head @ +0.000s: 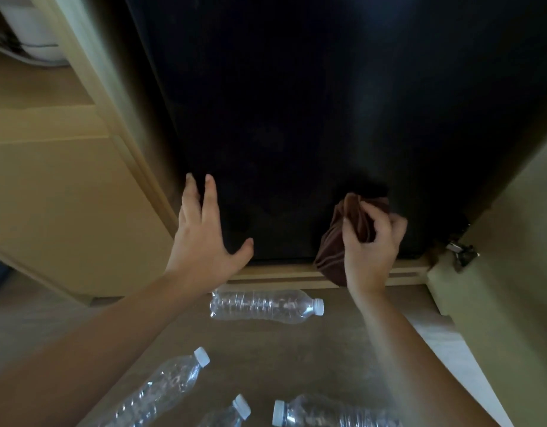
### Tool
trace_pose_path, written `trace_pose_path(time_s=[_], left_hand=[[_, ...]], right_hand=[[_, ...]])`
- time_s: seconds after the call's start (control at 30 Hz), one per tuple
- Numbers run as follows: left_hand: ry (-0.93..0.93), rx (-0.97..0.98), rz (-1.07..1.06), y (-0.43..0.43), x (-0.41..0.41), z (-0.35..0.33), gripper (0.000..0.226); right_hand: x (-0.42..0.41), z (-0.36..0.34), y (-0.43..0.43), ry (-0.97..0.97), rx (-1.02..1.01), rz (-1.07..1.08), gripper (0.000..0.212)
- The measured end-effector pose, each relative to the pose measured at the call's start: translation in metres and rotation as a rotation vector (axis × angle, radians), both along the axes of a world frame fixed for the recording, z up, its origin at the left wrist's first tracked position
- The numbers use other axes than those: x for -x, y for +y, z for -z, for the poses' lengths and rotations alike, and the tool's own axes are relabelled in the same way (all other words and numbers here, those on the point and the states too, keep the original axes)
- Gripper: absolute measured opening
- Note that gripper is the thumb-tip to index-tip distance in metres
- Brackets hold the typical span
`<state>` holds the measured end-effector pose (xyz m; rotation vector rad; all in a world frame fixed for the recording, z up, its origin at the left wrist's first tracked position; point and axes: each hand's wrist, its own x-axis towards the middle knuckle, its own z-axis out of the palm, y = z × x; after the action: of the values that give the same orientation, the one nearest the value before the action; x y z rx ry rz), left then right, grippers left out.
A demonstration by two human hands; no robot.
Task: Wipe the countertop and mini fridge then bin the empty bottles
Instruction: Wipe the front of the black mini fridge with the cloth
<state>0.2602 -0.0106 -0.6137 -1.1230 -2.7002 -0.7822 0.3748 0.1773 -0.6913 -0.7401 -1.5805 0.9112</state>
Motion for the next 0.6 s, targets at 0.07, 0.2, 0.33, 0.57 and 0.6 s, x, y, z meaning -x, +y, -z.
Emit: trace_pose_path(time_s=[0.07, 0.2, 0.33, 0.57, 0.6], left_hand=[[0.009, 0.000, 0.003, 0.000, 0.001, 0.001, 0.107], [0.006, 0.001, 0.002, 0.001, 0.002, 0.003, 0.108], [0.002, 0.002, 0.004, 0.001, 0.002, 0.003, 0.108], [-0.013, 0.003, 0.027, -0.002, 0.004, 0.004, 0.107], [-0.013, 0.010, 0.036, -0.003, 0.005, 0.004, 0.106]], right_hand=[[0.005, -0.005, 0.001, 0.036, -0.057, 0.027, 0.032], [0.005, 0.023, -0.003, -0.063, -0.070, 0.055, 0.034], [0.000, 0.056, -0.009, -0.120, 0.140, 0.049, 0.034], [0.007, 0.026, -0.006, 0.097, 0.173, 0.143, 0.038], [0.009, 0.017, -0.006, 0.151, 0.162, 0.158, 0.039]])
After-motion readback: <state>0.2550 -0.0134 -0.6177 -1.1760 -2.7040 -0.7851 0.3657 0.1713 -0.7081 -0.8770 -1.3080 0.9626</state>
